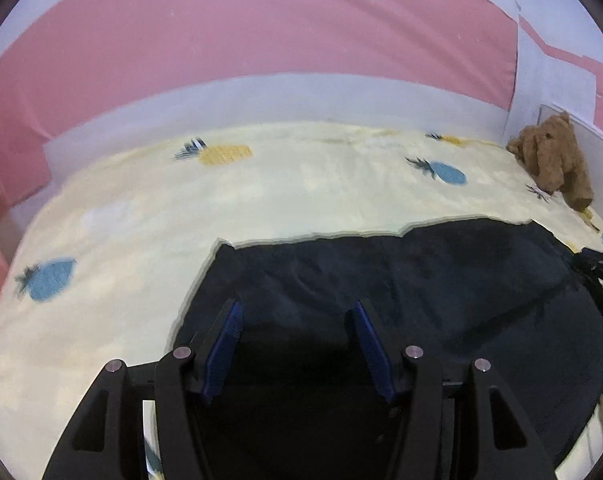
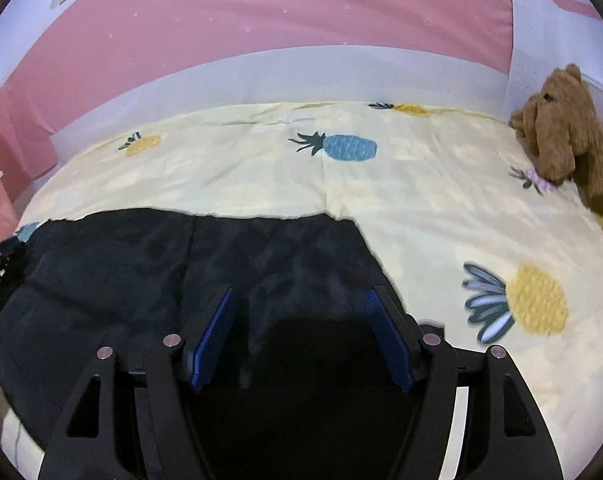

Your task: Fold large clothes

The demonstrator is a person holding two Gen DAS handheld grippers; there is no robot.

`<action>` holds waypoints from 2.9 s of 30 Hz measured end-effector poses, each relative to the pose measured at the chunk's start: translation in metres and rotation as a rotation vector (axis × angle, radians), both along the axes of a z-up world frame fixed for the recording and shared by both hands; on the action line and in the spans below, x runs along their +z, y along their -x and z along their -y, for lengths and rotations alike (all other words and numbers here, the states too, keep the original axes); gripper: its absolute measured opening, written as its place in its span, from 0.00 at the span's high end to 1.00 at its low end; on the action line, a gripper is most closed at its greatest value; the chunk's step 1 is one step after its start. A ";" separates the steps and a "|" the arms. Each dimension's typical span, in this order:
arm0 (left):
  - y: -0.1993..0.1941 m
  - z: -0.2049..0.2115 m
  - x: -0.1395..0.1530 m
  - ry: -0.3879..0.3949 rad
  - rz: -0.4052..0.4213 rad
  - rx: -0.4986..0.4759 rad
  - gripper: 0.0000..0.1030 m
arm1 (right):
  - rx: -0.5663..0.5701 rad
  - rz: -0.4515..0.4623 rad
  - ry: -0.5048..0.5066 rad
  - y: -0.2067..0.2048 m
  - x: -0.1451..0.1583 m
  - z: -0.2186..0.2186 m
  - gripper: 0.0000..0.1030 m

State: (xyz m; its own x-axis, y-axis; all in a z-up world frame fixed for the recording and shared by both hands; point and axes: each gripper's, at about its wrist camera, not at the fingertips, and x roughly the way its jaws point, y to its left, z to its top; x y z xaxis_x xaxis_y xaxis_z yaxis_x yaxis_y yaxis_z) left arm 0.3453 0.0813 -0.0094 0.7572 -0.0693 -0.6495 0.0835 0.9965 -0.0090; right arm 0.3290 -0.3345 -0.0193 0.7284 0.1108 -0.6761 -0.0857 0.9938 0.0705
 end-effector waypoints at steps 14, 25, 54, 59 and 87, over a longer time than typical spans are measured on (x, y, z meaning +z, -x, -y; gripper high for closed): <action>-0.045 -0.032 -0.058 0.103 -0.089 0.091 0.42 | -0.049 -0.104 -0.043 -0.041 -0.061 0.017 0.34; 0.011 -0.055 -0.004 0.132 -0.008 0.095 0.43 | -0.046 0.027 -0.029 0.047 -0.005 0.034 0.34; 0.016 -0.087 -0.053 0.267 -0.186 0.094 0.43 | -0.064 -0.161 -0.251 0.046 -0.062 0.073 0.27; 0.010 -0.091 -0.054 0.279 -0.212 0.093 0.39 | -0.052 -0.172 -0.266 0.046 -0.064 0.075 0.27; 0.020 -0.089 -0.085 0.326 -0.171 0.117 0.34 | -0.012 -0.204 -0.367 0.039 -0.086 0.078 0.25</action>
State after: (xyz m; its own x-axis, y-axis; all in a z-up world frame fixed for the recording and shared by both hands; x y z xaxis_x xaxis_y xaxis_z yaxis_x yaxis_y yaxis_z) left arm 0.3254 0.1701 -0.0940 0.6550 -0.2126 -0.7251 -0.0610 0.9416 -0.3311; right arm 0.2900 -0.4130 -0.1049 0.5860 0.3638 -0.7240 -0.0217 0.9002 0.4349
